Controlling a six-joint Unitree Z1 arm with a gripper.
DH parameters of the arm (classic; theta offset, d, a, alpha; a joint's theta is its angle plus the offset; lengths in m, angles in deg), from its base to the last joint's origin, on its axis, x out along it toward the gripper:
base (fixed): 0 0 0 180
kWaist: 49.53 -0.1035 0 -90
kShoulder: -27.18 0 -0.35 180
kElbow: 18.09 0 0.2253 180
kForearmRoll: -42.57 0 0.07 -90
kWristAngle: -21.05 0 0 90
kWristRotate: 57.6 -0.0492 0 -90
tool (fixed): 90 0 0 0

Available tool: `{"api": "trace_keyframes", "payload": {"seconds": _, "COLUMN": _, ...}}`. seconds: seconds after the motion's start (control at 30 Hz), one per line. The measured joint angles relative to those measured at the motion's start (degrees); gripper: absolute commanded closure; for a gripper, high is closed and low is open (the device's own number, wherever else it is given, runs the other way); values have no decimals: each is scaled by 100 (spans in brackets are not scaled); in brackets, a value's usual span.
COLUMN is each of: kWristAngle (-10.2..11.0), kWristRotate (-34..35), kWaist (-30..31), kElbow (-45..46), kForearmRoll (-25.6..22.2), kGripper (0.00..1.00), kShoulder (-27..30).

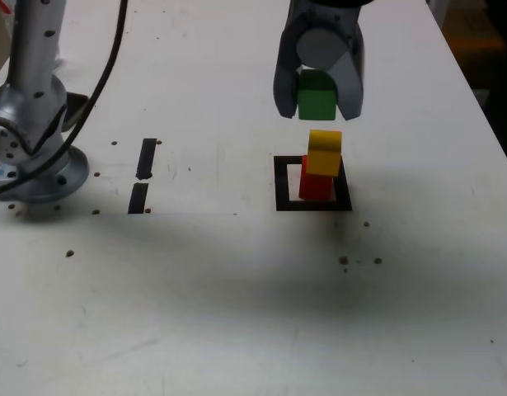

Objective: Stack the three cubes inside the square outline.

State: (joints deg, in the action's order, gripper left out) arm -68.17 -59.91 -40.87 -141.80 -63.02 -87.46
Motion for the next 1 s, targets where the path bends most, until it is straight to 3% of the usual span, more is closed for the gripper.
{"api": "trace_keyframes", "payload": {"seconds": 1.0, "kWristAngle": -105, "kWristRotate": -165, "kWaist": -227, "kElbow": 200, "kForearmRoll": 318, "kGripper": 72, "kShoulder": -356}}
